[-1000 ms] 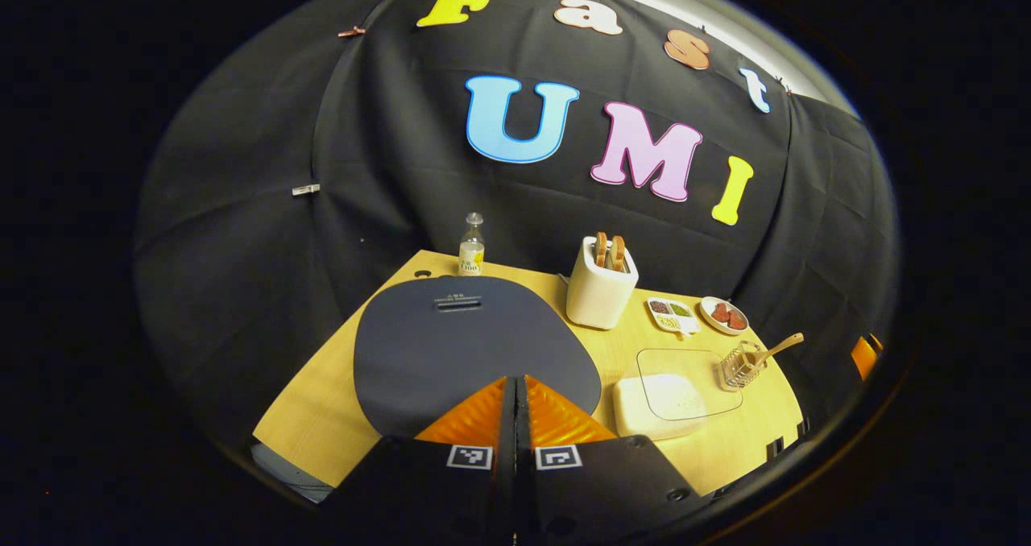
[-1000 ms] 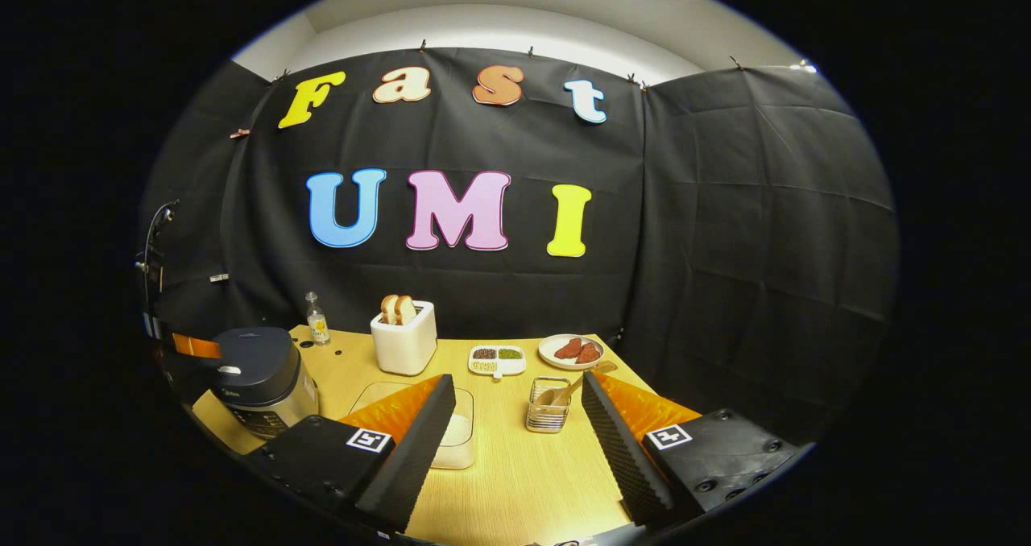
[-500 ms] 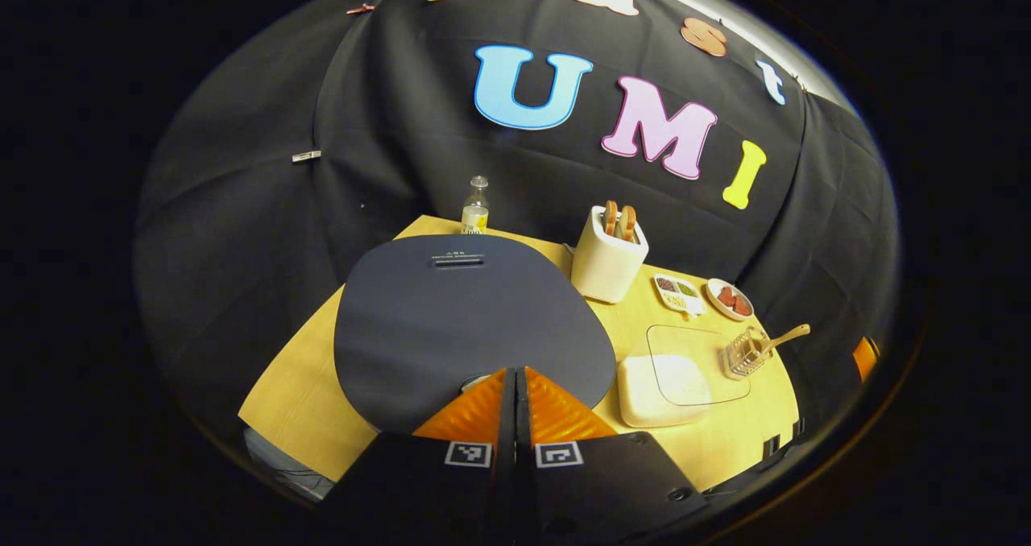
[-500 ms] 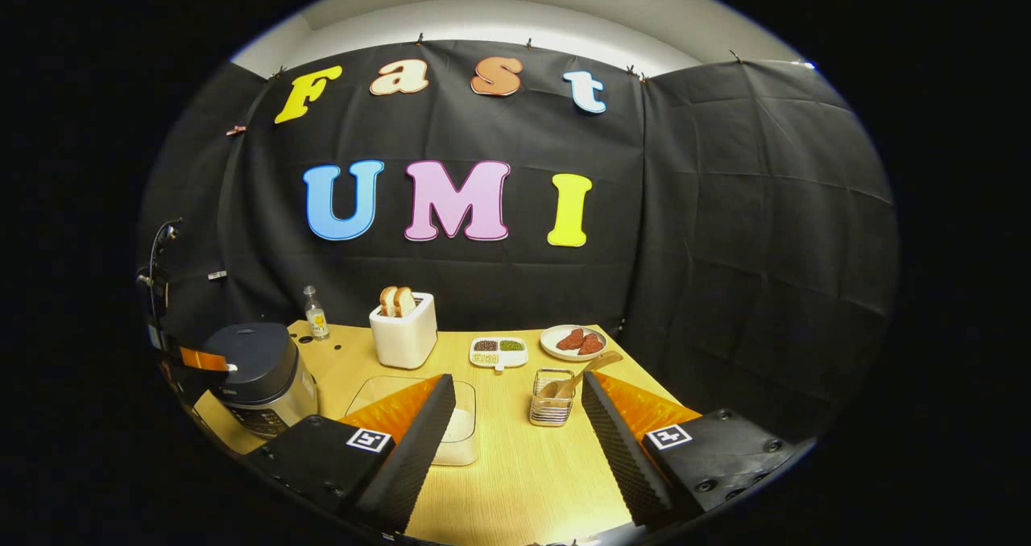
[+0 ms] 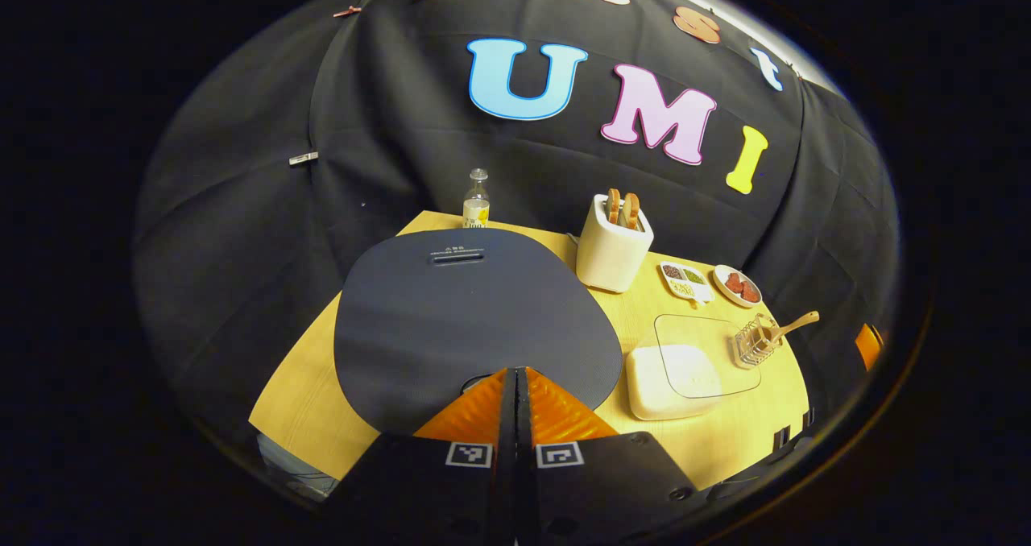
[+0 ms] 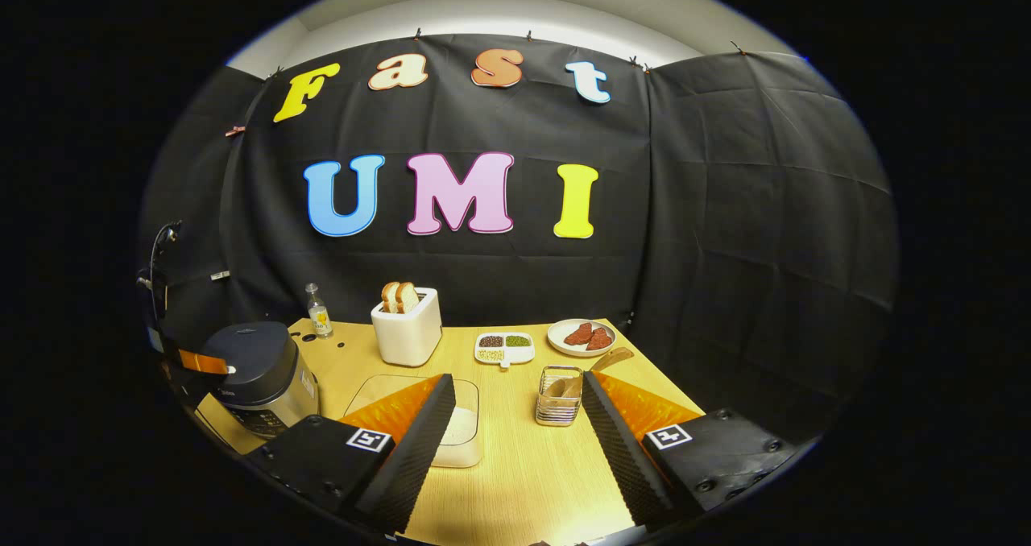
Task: Close the left gripper, press the button to open the rice cooker; take a wooden spoon from the chopstick holder with the right hand, scoop a spoonful of rice and pour it into the rice cooker, then put the wooden spoon back into the chopstick holder.
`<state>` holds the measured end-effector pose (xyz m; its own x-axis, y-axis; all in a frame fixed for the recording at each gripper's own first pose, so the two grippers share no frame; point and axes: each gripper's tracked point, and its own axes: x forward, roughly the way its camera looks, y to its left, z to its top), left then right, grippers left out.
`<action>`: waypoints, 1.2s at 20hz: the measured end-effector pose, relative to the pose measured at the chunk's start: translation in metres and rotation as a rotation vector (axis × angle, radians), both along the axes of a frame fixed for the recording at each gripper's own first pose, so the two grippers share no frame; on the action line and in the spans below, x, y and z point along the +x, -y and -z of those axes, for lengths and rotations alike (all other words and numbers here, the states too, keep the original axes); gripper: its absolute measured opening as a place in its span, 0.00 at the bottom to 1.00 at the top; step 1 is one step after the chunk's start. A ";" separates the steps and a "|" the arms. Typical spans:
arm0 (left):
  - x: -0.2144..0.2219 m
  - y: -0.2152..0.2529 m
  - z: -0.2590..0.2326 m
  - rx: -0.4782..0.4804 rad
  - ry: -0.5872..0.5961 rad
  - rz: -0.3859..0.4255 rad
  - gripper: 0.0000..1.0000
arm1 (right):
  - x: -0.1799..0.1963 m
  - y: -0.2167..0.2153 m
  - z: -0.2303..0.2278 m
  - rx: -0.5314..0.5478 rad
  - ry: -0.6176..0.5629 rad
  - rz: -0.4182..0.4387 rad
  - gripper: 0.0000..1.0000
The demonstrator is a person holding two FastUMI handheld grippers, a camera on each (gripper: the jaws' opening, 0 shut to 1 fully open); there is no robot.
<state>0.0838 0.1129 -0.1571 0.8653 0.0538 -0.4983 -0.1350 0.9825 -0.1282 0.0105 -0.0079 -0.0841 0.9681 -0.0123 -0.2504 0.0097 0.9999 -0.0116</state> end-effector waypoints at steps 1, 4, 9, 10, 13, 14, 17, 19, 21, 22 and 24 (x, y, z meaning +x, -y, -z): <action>-0.001 0.000 -0.002 -0.003 0.015 -0.008 0.06 | 0.003 0.002 0.000 0.004 -0.005 -0.005 0.99; 0.004 -0.003 -0.021 0.010 0.074 -0.070 0.06 | 0.016 0.013 -0.002 0.019 -0.005 -0.009 0.99; 0.001 -0.025 -0.122 0.091 0.396 -0.306 0.06 | 0.042 0.043 -0.007 0.025 0.016 -0.010 0.99; -0.001 -0.023 -0.141 0.140 0.443 -0.324 0.06 | 0.046 0.050 -0.006 0.029 0.015 -0.009 0.99; -0.002 -0.008 -0.175 0.231 0.499 -0.335 0.07 | 0.059 0.068 -0.001 0.048 0.009 -0.006 0.99; -0.002 -0.001 -0.178 0.245 0.497 -0.334 0.07 | 0.064 0.074 0.003 0.056 0.004 -0.003 0.99; -0.008 0.019 -0.173 0.253 0.474 -0.344 0.10 | 0.078 0.091 0.018 0.089 -0.024 0.006 0.99; -0.011 0.038 -0.171 0.243 0.474 -0.340 0.23 | 0.088 0.101 0.030 0.113 -0.046 0.011 0.98; -0.013 0.057 -0.171 0.251 0.475 -0.331 0.54 | 0.098 0.113 0.041 0.131 -0.066 0.020 0.97; -0.012 0.066 -0.172 0.262 0.476 -0.327 0.69 | 0.103 0.120 0.048 0.138 -0.079 0.026 0.97; -0.007 0.086 -0.171 0.271 0.470 -0.306 0.89 | 0.111 0.133 0.062 0.167 -0.113 0.044 0.99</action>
<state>0.0767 0.0271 0.0141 0.9143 0.4050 -0.0012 -0.4050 0.9143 0.0063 0.1211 -0.1406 -0.1465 0.9331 -0.0030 -0.3595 0.0611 0.9867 0.1504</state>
